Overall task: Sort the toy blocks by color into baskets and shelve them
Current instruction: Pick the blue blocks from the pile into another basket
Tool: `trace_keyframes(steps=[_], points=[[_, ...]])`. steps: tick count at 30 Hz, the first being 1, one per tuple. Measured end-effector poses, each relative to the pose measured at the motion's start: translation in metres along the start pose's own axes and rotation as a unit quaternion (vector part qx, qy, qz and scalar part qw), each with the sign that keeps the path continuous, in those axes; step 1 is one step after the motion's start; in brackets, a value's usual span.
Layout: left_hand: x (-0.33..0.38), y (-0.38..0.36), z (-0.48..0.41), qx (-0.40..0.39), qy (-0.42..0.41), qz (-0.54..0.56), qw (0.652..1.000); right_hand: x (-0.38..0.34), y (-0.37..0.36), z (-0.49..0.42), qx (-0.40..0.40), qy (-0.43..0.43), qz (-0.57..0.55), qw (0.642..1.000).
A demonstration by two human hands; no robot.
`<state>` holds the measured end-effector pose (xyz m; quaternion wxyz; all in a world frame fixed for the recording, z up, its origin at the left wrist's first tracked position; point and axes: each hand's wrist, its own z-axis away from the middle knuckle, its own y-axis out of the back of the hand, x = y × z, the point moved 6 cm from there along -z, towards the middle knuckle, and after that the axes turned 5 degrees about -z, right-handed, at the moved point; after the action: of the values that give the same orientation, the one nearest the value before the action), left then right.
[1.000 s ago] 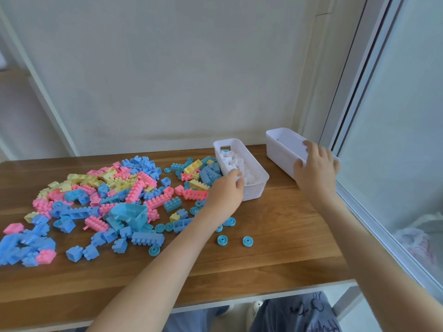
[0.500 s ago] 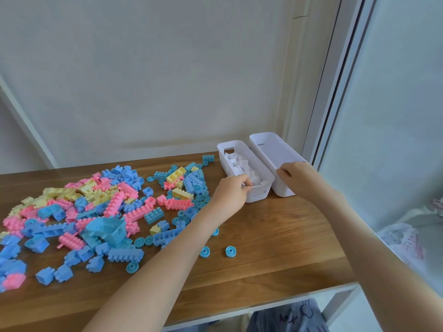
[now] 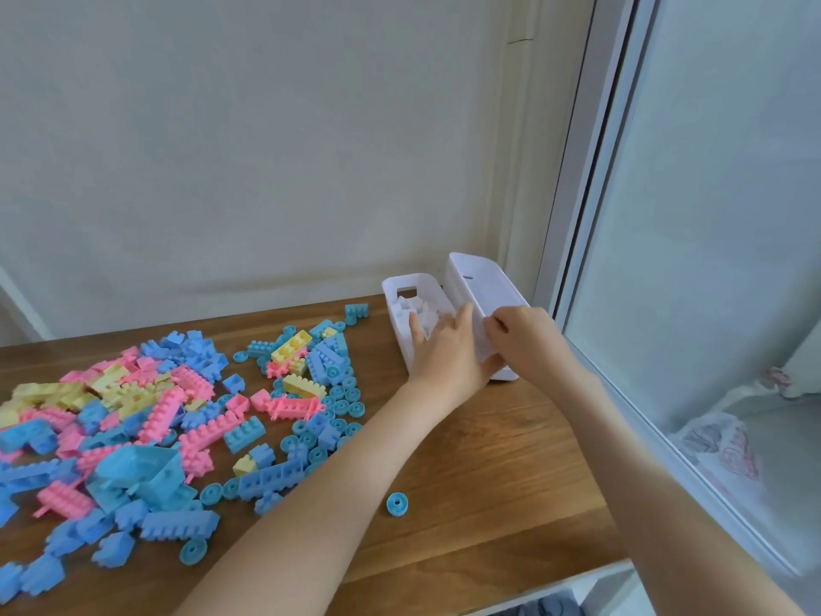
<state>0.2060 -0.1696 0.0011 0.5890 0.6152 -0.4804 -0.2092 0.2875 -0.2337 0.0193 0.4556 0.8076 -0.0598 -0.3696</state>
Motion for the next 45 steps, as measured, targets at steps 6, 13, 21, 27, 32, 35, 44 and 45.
trace_keyframes(steps=[6,13,21,27,32,35,44,45], points=[[0.012,-0.001,-0.01,-0.007,0.01,0.108,0.994,0.001,0.002,-0.001,-0.01,-0.014,-0.03,0.999],[0.012,0.0,-0.009,-0.002,-0.016,0.063,0.998,0.0,0.013,0.002,0.08,-0.002,-0.06,0.995],[0.0,-0.007,-0.017,-0.029,0.015,0.076,0.997,-0.01,0.049,0.013,0.229,0.021,-0.122,0.965],[-0.008,0.005,-0.017,0.04,-0.038,0.113,0.992,-0.024,0.06,0.029,0.279,0.074,-0.153,0.945],[-0.039,0.049,0.03,0.257,0.054,0.218,0.94,-0.005,0.066,0.047,0.288,0.049,-0.28,0.914],[-0.048,0.072,0.056,0.374,0.005,0.2,0.906,-0.001,0.068,0.059,0.296,0.025,-0.342,0.891],[-0.043,0.083,0.083,0.293,-0.122,-0.015,0.948,0.015,0.065,0.083,0.241,-0.017,-0.455,0.857],[-0.041,0.081,0.085,0.274,-0.133,-0.02,0.952,0.016,0.065,0.084,0.232,-0.011,-0.433,0.871]])
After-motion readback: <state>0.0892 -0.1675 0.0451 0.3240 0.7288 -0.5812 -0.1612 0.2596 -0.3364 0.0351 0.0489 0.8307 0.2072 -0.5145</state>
